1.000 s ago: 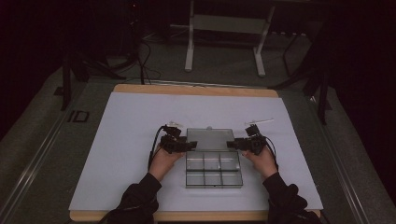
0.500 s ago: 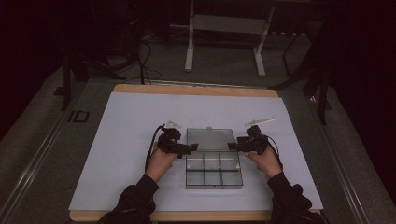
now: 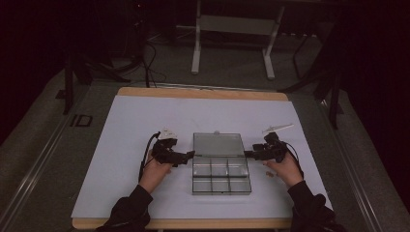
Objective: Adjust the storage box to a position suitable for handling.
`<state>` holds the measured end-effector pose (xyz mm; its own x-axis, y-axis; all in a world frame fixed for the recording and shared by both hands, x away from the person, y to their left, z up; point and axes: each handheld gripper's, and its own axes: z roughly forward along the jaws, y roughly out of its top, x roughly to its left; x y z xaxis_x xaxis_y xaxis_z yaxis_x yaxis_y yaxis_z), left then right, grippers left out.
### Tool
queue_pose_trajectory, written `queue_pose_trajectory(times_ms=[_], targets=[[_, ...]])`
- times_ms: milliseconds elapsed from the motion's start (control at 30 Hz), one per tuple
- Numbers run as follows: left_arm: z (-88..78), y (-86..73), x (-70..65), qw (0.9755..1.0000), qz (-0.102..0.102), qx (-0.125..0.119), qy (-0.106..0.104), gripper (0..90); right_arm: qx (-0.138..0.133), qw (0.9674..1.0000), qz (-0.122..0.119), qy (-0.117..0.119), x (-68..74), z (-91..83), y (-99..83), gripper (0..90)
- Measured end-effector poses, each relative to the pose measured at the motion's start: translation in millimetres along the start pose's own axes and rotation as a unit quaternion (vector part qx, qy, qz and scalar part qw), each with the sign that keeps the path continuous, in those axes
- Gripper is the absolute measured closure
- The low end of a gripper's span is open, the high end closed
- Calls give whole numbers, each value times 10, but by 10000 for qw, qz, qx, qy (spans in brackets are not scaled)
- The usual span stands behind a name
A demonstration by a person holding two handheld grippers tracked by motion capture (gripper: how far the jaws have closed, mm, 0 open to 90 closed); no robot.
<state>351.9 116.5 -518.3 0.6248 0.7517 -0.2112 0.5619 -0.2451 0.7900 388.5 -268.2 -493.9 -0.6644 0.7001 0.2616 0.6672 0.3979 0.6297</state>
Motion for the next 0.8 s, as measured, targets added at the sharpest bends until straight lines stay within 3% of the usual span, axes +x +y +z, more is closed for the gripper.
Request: queue_pose_trajectory(times_ms=[200, 333, 467, 667, 800], targets=[[-113, -75, 19, 10000, 41, 48, -40, 74, -13, 9997, -189, -120, -9, -128, -54, 349], [-209, -137, 32, 10000, 17, -19, -5, 74, -20, 9994, -326, -84, -26, -214, -114, 304], [-296, -200, 27, 10000, 89, -7, 26, 74, 50, 9986, -522, -80, -42, -299, -195, 316], [-436, -289, -63, 9997, 249, 2, 73, 74, 111, 9959, -901, -16, -67, -428, -318, 351], [-506, -355, -94, 9996, 280, 9, 71, 74, 384, 9919, -1210, -18, -75, -536, -437, 414]])
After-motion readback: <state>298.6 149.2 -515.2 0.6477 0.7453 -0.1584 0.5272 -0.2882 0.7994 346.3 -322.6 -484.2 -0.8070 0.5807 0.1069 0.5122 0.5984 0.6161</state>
